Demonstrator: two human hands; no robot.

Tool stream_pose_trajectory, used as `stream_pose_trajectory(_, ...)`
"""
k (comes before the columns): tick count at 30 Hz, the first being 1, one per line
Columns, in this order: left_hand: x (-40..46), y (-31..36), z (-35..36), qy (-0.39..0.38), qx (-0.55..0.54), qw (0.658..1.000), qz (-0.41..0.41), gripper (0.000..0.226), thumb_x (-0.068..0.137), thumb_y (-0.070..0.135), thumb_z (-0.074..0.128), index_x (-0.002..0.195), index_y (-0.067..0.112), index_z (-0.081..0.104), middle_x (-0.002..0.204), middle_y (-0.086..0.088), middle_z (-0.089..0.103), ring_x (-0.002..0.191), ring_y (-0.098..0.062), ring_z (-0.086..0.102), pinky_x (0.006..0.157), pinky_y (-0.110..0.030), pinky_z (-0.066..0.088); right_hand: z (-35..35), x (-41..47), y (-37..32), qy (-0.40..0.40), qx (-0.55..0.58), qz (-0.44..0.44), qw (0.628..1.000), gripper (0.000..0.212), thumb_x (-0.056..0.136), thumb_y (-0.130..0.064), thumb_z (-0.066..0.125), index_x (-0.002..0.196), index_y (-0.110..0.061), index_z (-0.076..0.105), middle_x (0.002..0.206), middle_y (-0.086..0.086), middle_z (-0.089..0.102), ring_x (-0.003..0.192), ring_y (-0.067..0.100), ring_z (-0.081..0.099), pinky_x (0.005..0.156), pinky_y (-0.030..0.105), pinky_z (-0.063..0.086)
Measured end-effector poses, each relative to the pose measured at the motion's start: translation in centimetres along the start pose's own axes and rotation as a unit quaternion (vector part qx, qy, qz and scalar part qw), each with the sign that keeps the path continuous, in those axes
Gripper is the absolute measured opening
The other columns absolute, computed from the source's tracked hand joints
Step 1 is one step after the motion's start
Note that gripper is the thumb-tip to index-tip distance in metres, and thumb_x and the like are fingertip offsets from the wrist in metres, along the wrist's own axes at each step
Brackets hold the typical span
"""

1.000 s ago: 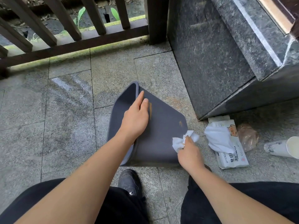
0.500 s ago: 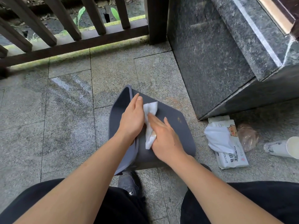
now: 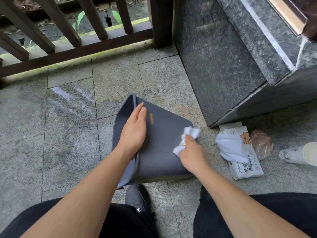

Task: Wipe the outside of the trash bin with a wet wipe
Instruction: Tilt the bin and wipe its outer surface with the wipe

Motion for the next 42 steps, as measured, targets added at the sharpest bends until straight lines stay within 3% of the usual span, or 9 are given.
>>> stream_pose_trajectory(5,-0.2,0.2,1.1,-0.025,-0.045,0.999,0.000,0.055,0.088,0.066,0.040,0.139,0.045,0.049,0.139,0.031,0.045,0.127,0.012,0.038,0.113,-0.029,0.024,-0.5,-4.5,-13.0,-0.017,0.109,-0.274,0.955,0.057,0.084,-0.017,0.043,0.140,-0.028,0.038,0.145,-0.007,0.044,0.128,0.016,0.040,0.107,0.036,0.032)
stream_pose_trajectory(9,-0.4,0.1,1.0,-0.014,-0.042,0.999,-0.003,0.056,0.090,0.063,0.036,0.141,0.042,0.047,0.140,0.030,0.044,0.129,0.009,0.037,0.113,-0.027,0.023,0.0,-4.4,-13.2,-0.028,0.081,-0.312,0.946,0.064,0.086,-0.012,0.042,0.147,-0.030,0.031,0.153,-0.013,0.036,0.141,0.007,0.028,0.120,0.040,0.015)
stream_pose_trajectory(14,-0.5,0.0,0.8,-0.006,-0.001,1.000,0.001,0.052,0.095,0.059,0.031,0.143,0.043,0.043,0.143,0.029,0.041,0.130,0.008,0.033,0.104,-0.020,0.021,-0.2,0.3,-1.3,0.005,0.023,-0.076,0.997,0.049,0.094,-0.021,0.038,0.141,-0.034,0.035,0.134,0.012,0.051,0.113,0.035,0.052,0.085,0.041,0.043)
stream_pose_trajectory(20,-0.9,1.1,1.8,-0.029,0.020,0.999,0.016,0.045,0.095,0.061,0.030,0.138,0.056,0.041,0.133,0.034,0.042,0.123,0.010,0.034,0.101,-0.021,0.022,0.8,0.7,3.9,-0.022,0.036,0.065,0.997,0.051,0.095,-0.024,0.037,0.145,-0.027,0.032,0.132,0.014,0.052,0.111,0.034,0.054,0.093,0.042,0.045)
stream_pose_trajectory(28,-0.1,0.5,1.7,-0.017,-0.052,0.999,0.000,0.051,0.094,0.056,0.040,0.141,0.038,0.048,0.144,0.020,0.046,0.128,0.006,0.039,0.110,-0.025,0.024,-1.4,-4.9,-12.6,-0.006,0.114,-0.255,0.960,0.058,0.082,-0.013,0.043,0.136,-0.032,0.044,0.138,-0.005,0.054,0.125,0.023,0.045,0.101,0.034,0.037)
stream_pose_trajectory(32,-0.3,0.4,1.6,-0.011,-0.042,0.999,-0.004,0.047,0.095,0.055,0.039,0.139,0.041,0.049,0.141,0.023,0.048,0.127,0.006,0.041,0.110,-0.026,0.026,-0.3,-4.5,-12.6,-0.020,0.119,-0.286,0.951,0.060,0.089,-0.012,0.040,0.145,-0.034,0.036,0.150,-0.017,0.039,0.138,0.006,0.032,0.117,0.033,0.020)
stream_pose_trajectory(36,-0.4,0.3,0.8,0.015,-0.002,1.000,-0.002,0.045,0.100,0.051,0.036,0.142,0.039,0.048,0.135,0.028,0.046,0.120,0.011,0.038,0.096,-0.016,0.023,-0.1,0.3,-2.6,0.017,0.091,-0.089,0.992,0.055,0.092,-0.015,0.038,0.142,-0.039,0.038,0.141,0.007,0.051,0.124,0.038,0.047,0.101,0.044,0.040)
stream_pose_trajectory(39,-1.0,0.1,1.0,0.011,0.009,1.000,0.000,0.043,0.100,0.051,0.034,0.141,0.044,0.047,0.128,0.032,0.046,0.118,0.012,0.037,0.096,-0.017,0.023,0.2,2.3,3.7,-0.006,0.081,0.048,0.996,0.039,0.092,-0.025,0.036,0.128,-0.035,0.049,0.113,0.013,0.061,0.092,0.031,0.056,0.078,0.036,0.044)
stream_pose_trajectory(42,-1.3,0.5,1.5,0.003,0.018,1.000,0.004,0.042,0.099,0.053,0.034,0.138,0.048,0.047,0.124,0.034,0.046,0.115,0.015,0.036,0.096,-0.017,0.023,-0.2,3.2,5.0,-0.007,0.148,0.104,0.983,0.021,0.084,-0.028,0.042,0.094,-0.021,0.059,0.106,0.013,0.065,0.094,0.034,0.059,0.080,0.038,0.044)
Point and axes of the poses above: each hand's wrist, its own x-axis towards the middle knuckle, its own z-axis out of the palm, y = z × x, the point moved 9 cm from there along x, towards the middle knuckle
